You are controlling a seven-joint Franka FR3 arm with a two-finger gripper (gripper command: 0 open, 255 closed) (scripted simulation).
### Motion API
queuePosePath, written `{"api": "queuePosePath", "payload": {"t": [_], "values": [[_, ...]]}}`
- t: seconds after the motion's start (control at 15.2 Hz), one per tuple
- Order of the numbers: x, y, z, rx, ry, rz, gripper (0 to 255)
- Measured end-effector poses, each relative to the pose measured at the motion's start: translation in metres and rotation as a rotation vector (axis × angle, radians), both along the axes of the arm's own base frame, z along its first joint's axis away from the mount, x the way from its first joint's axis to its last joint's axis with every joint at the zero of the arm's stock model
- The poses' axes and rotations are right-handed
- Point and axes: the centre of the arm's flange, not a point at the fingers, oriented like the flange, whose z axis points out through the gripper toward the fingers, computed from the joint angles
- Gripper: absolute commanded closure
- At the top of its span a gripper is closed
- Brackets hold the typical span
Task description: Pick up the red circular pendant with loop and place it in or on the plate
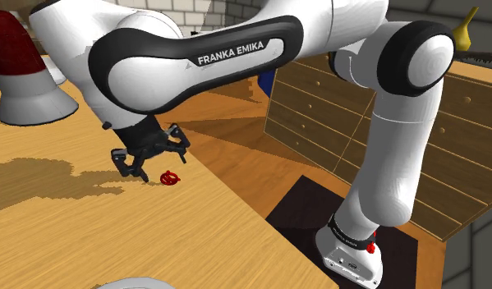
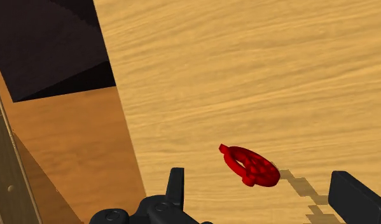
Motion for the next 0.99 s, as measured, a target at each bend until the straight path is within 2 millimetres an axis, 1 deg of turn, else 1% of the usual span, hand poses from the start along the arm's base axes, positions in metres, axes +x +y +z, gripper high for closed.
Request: {"api": "queuePosePath", "payload": {"t": [0.13, 0.46, 0.86, 0.92, 0.99], "values": [[0.001, 0.001, -0.011, -0.004, -0.001, -0.005, 0], [-0.001, -0.005, -0.035, -0.006, -0.002, -0.006, 0], [-0.001, -0.006, -0.039, -0.006, -0.002, -0.006, 0], [-0.001, -0.006, -0.039, -0.006, -0.002, -0.006, 255], [-0.001, -0.006, -0.039, -0.006, -0.002, -0.006, 255]]}}
